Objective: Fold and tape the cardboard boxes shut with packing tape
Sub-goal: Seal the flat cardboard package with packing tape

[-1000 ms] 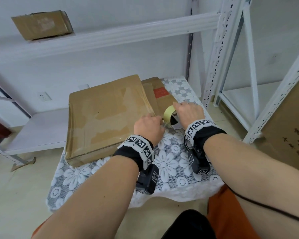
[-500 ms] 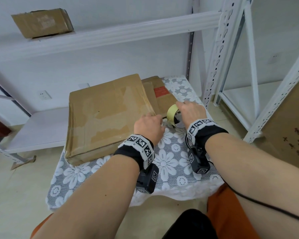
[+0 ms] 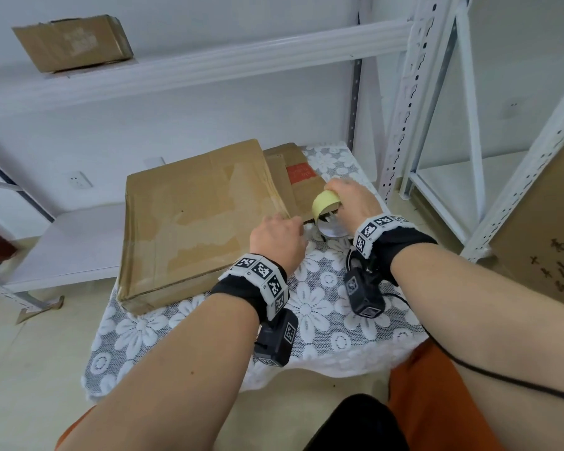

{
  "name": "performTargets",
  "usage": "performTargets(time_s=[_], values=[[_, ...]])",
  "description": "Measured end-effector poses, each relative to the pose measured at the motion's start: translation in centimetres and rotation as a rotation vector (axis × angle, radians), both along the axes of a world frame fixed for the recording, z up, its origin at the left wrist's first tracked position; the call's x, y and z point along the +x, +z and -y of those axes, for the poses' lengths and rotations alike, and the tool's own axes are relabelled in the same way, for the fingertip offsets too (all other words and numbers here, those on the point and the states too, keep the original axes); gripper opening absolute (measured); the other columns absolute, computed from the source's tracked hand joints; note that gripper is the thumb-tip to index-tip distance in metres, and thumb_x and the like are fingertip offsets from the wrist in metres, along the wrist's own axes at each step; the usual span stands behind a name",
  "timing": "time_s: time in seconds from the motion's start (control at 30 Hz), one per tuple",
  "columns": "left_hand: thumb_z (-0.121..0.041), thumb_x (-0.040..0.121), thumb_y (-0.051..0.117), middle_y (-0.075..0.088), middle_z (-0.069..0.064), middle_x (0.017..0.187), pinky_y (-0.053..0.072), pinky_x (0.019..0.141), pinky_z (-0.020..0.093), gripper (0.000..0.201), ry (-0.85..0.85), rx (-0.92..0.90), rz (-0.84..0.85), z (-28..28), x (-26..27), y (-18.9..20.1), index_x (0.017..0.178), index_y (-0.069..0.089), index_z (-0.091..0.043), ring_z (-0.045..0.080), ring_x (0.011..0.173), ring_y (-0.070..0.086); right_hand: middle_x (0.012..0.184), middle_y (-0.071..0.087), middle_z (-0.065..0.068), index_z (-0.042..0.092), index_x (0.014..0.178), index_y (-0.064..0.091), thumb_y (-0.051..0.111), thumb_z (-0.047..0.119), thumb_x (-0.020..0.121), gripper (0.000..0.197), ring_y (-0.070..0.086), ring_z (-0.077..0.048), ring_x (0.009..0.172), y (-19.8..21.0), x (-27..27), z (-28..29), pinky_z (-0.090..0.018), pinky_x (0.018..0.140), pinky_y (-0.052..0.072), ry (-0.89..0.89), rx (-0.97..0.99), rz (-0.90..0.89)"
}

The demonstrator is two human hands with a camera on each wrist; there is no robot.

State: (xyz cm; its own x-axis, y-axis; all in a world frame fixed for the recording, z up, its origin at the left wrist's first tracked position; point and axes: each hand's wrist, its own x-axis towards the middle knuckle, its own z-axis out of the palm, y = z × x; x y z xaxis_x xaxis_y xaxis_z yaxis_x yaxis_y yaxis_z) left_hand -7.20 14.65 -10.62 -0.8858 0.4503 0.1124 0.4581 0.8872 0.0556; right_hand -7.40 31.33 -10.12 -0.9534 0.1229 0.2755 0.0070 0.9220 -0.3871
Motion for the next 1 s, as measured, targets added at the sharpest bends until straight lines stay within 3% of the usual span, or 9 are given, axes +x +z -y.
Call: performTargets(time_s=[0.1, 0.27, 0.4, 0.57, 0.7, 0.8, 0.87, 1.0], values=[[-0.040, 0.098, 0.041, 0.059, -0.001, 0.109, 0.053, 0.076, 0.036, 0.030, -0.002, 0.000, -0.004, 0.0, 0.0, -0.1, 0.109, 0.061, -0.021, 0.021, 0.097, 0.058, 0.089, 0.055, -0.008, 0.009, 0.117, 0.058, 0.062, 0.018, 0.090, 0.028, 0.050, -0.021, 0.079, 0.3, 1.4, -2.3, -0.030, 0.069, 0.043, -0.058, 0.291, -0.017], [-0.038, 0.100, 0.037, 0.059, 0.001, 0.106, 0.055, 0.076, 0.037, 0.031, 0.005, -0.029, -0.006, -0.6, 0.1, 0.0, 0.108, 0.060, -0.019, 0.022, 0.094, 0.058, 0.095, 0.055, -0.019, 0.001, 0.112, 0.060, 0.064, 0.019, 0.085, 0.032, 0.051, -0.033, 0.090, 1.7, 3.8, -6.6, -0.035, 0.072, 0.039, -0.241, 0.251, -0.052], [-0.038, 0.097, 0.045, 0.058, 0.002, 0.107, 0.055, 0.078, 0.039, 0.025, 0.019, -0.046, 0.009, -0.5, 0.2, 0.1, 0.108, 0.059, -0.019, 0.022, 0.095, 0.058, 0.108, 0.053, -0.014, 0.005, 0.119, 0.052, 0.053, 0.013, 0.088, 0.032, 0.048, -0.029, 0.098, 1.0, 3.1, -4.1, -0.033, 0.081, 0.037, -0.243, 0.072, -0.086], [-0.039, 0.094, 0.052, 0.059, 0.000, 0.107, 0.054, 0.079, 0.038, 0.023, 0.028, -0.050, 0.012, -0.2, 0.3, 0.2, 0.106, 0.058, -0.021, 0.021, 0.096, 0.058, 0.115, 0.046, -0.015, 0.002, 0.119, 0.044, 0.054, 0.027, 0.087, 0.042, 0.039, -0.024, 0.101, -0.7, 1.6, -2.1, -0.031, 0.083, 0.032, -0.322, -0.255, -0.076], [-0.041, 0.093, 0.054, 0.059, 0.000, 0.103, 0.053, 0.077, 0.035, 0.024, 0.039, -0.060, 0.009, -0.5, 0.1, 0.1, 0.105, 0.058, -0.021, 0.020, 0.093, 0.058, 0.121, 0.045, -0.017, -0.001, 0.121, 0.043, 0.053, 0.031, 0.092, 0.045, 0.039, -0.029, 0.115, -1.1, 1.1, -1.9, -0.037, 0.098, 0.031, -0.337, -0.303, -0.128], [-0.042, 0.093, 0.056, 0.059, 0.000, 0.102, 0.050, 0.073, 0.032, 0.025, 0.041, -0.070, 0.002, -0.5, 0.1, 0.0, 0.105, 0.057, -0.021, 0.019, 0.091, 0.057, 0.118, 0.047, -0.014, 0.002, 0.116, 0.044, 0.062, 0.025, 0.088, 0.041, 0.043, -0.028, 0.109, -1.2, 1.0, -1.9, -0.036, 0.094, 0.038, -0.299, -0.262, -0.131], [-0.043, 0.091, 0.058, 0.059, 0.000, 0.101, 0.050, 0.072, 0.032, 0.026, 0.041, -0.077, -0.010, -0.5, 0.1, 0.0, 0.104, 0.057, -0.020, 0.019, 0.091, 0.057, 0.117, 0.050, -0.011, 0.005, 0.119, 0.047, 0.066, 0.021, 0.085, 0.042, 0.044, -0.026, 0.107, -1.5, 1.0, -1.7, -0.034, 0.091, 0.036, -0.236, -0.148, -0.117], [-0.041, 0.090, 0.060, 0.059, 0.000, 0.102, 0.051, 0.073, 0.033, 0.024, 0.041, -0.047, -0.021, -0.4, 0.3, -0.2, 0.102, 0.058, -0.020, 0.020, 0.091, 0.058, 0.130, 0.047, -0.005, 0.017, 0.131, 0.045, 0.066, 0.032, 0.083, 0.055, 0.038, -0.025, 0.123, -2.9, 1.1, -1.1, -0.040, 0.108, 0.029, -0.057, 0.176, 0.211]])
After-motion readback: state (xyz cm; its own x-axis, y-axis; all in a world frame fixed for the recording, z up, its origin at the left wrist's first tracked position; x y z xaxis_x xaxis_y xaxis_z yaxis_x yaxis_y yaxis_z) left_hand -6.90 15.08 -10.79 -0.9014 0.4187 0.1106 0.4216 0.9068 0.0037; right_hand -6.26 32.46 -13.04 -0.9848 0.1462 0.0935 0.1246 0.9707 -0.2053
